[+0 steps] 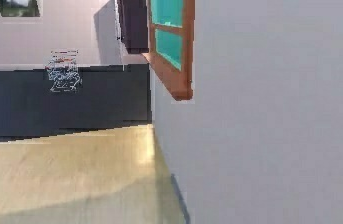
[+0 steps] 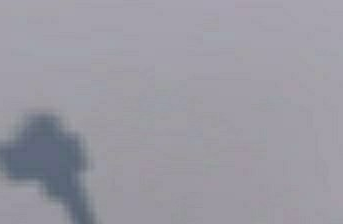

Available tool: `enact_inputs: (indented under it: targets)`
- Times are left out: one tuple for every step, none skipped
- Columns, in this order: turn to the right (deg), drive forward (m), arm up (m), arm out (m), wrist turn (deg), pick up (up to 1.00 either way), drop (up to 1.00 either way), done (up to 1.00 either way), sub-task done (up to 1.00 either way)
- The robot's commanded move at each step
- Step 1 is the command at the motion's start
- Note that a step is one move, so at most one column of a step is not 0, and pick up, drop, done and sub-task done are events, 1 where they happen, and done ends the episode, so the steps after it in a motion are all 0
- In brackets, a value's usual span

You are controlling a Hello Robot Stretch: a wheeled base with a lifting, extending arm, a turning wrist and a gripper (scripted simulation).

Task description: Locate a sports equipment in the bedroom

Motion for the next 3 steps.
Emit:
enact_inputs:
  targets:
    - [12.0, 0.0, 0.0, 0.0, 0.0, 0.0, 0.0, 0.0, 0.0]
    - [0.0, 0.3, 0.0, 0.0, 0.0, 0.0, 0.0, 0.0, 0.0]
    - [-45.0, 0.0, 0.0, 0.0, 0.0, 0.0, 0.0, 0.0, 0.0]
